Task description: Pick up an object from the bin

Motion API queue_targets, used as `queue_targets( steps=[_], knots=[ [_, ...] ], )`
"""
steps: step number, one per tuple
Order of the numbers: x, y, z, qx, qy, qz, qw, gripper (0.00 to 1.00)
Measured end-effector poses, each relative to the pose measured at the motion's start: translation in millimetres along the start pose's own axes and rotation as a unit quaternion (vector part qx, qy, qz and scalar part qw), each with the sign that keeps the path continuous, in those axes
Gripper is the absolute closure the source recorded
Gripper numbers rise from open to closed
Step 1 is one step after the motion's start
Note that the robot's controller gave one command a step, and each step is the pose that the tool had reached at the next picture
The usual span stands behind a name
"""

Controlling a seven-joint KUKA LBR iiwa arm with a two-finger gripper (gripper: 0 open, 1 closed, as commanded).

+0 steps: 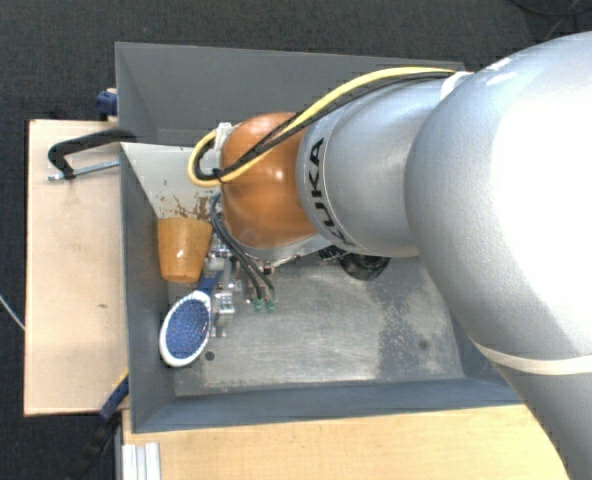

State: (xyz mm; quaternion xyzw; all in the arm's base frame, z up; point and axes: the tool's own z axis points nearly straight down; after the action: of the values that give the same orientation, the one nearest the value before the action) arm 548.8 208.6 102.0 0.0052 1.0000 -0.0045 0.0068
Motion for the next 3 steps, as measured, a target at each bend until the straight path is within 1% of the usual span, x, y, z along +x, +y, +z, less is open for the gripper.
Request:
queue_targets(
  steps=[1, 2, 3],
  knots=[
    [10.2, -7.9, -109.9, -0.007, -0.0007, -0.266, 0.9638, 1.0],
    [11.4, -7.8, -107.8, -0.007, 0.002, -0.266, 0.9639, 0.0],
    [-26.7, -9.1, 14.7, -0.006, 0.0076, -0.351, 0.9362, 0.0]
  ],
)
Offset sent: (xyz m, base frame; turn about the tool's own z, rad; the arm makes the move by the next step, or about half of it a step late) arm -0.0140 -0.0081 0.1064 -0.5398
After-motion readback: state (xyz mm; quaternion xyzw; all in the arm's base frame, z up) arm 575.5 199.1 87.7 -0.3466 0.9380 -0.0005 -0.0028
